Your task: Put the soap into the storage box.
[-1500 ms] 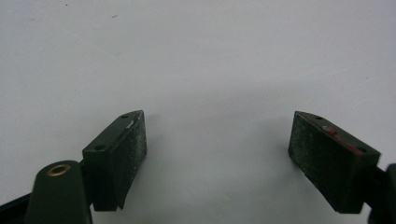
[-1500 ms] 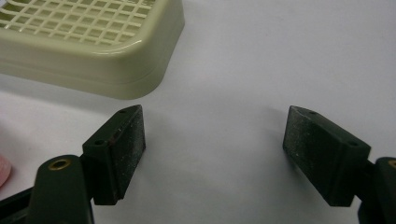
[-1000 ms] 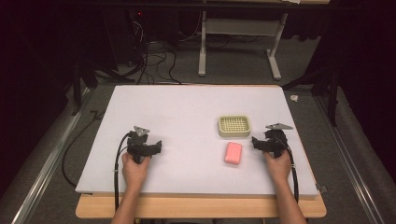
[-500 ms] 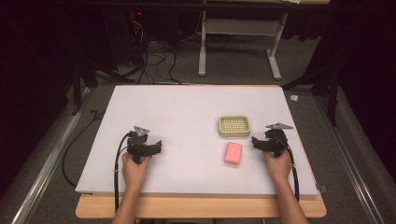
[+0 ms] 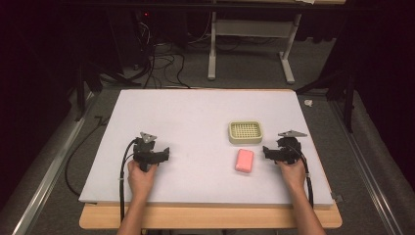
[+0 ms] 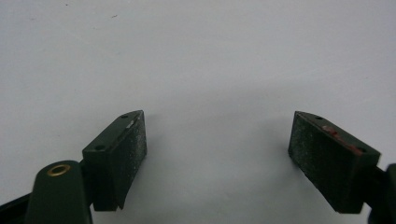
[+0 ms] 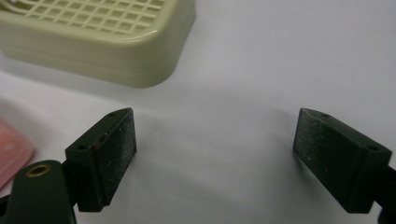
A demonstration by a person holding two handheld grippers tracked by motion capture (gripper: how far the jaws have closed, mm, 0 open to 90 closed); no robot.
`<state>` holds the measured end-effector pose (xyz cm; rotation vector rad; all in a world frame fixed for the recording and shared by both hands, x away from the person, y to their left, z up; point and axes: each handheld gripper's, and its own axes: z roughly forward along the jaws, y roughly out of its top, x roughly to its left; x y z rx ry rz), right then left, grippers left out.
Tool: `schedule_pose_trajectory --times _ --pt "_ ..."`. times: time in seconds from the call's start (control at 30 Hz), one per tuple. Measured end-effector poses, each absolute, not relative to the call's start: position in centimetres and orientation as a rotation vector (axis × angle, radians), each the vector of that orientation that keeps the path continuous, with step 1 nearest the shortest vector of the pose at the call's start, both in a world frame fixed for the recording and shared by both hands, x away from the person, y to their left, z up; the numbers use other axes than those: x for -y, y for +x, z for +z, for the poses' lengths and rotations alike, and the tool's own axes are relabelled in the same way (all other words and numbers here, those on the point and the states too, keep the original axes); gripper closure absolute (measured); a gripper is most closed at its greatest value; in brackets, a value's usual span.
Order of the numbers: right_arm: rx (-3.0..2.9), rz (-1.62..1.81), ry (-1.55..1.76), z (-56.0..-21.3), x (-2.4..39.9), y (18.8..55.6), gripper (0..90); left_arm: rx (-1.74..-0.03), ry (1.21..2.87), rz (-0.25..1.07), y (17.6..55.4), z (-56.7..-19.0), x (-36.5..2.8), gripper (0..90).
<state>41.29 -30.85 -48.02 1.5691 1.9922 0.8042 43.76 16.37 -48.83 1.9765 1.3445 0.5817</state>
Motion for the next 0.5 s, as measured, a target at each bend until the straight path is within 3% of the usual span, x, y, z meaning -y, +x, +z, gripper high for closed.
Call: schedule_pose_trajectory --times 0.5 --pt "-2.042 0.922 1.500 -46.7 30.8 39.1 14.3 -1.343 1.981 0.581 43.8 -48.8 -16.4 19.9"
